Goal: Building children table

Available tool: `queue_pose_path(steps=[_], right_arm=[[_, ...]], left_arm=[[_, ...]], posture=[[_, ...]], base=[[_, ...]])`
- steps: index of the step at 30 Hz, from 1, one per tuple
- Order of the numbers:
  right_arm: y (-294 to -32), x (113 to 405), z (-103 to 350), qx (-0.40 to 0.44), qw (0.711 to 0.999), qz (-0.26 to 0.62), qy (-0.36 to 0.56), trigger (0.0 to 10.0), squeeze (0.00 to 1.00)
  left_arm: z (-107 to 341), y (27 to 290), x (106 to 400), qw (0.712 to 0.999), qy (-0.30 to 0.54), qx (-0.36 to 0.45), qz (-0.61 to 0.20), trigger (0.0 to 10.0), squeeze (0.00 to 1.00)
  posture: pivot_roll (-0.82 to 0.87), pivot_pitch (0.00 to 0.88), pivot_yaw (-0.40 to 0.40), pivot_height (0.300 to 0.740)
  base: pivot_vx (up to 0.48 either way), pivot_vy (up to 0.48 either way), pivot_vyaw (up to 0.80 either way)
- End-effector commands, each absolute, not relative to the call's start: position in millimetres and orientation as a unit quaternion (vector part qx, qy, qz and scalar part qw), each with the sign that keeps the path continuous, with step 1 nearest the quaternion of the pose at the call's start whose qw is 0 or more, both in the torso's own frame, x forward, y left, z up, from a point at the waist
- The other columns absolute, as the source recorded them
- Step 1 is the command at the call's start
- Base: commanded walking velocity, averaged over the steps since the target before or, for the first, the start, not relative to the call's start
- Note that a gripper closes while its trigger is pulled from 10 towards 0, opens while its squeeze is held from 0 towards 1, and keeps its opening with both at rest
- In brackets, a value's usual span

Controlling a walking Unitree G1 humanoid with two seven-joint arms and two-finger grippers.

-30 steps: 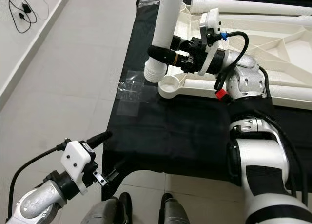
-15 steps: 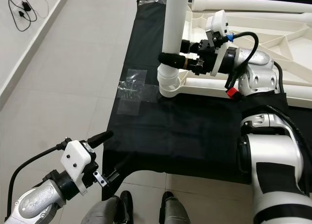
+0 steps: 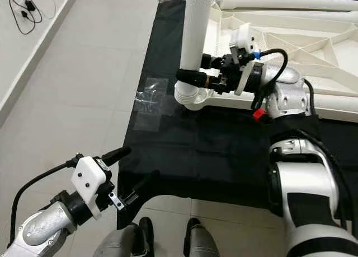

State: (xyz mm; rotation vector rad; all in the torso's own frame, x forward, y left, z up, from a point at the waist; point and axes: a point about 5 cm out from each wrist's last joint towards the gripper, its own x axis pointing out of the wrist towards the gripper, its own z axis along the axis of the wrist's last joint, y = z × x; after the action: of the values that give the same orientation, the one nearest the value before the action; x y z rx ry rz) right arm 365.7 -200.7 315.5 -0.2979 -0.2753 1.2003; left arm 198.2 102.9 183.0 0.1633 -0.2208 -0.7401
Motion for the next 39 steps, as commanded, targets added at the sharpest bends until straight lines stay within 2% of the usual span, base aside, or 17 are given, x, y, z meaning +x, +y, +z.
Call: queue_pose_path(steps=[1,39], right_arm=[[-206,365,311,-0.14,0.811,0.556,-0.119,10.0,0.0],[-222,361,320,-0.152,0.817,0.543,-0.122,10.0,0.0]], left_arm=[[180,101,194,0.922,-0.095,0.073,-0.369,10.0,0.0],[184,100,197,0.921,-0.096,0.072,-0.371,10.0,0.0]], posture=[[0.11,0.381,0.048,0.74],[0.11,0.385,0.049,0.74]], base=[[0.0,0.0,0.0],[0.0,0.0,0.0]])
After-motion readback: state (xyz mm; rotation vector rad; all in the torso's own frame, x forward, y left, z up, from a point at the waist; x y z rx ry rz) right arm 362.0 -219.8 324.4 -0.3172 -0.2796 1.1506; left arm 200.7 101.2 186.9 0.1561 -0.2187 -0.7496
